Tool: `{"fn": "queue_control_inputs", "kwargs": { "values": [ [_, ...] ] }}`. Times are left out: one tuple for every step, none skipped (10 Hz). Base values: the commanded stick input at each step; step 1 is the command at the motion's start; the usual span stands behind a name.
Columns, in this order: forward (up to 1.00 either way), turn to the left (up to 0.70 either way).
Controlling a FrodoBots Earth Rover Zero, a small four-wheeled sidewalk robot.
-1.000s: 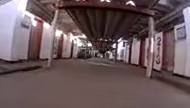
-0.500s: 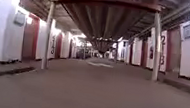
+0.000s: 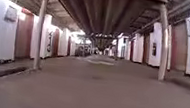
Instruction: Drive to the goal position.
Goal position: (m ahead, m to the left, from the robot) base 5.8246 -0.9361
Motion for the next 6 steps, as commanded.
{"fn": "queue_control_inputs", "kwargs": {
  "values": [
    [0.85, 0.00],
    [0.85, 0.00],
    [0.85, 0.00],
    [0.85, 0.00],
    [0.85, 0.00],
    [0.85, 0.00]
  ]
}}
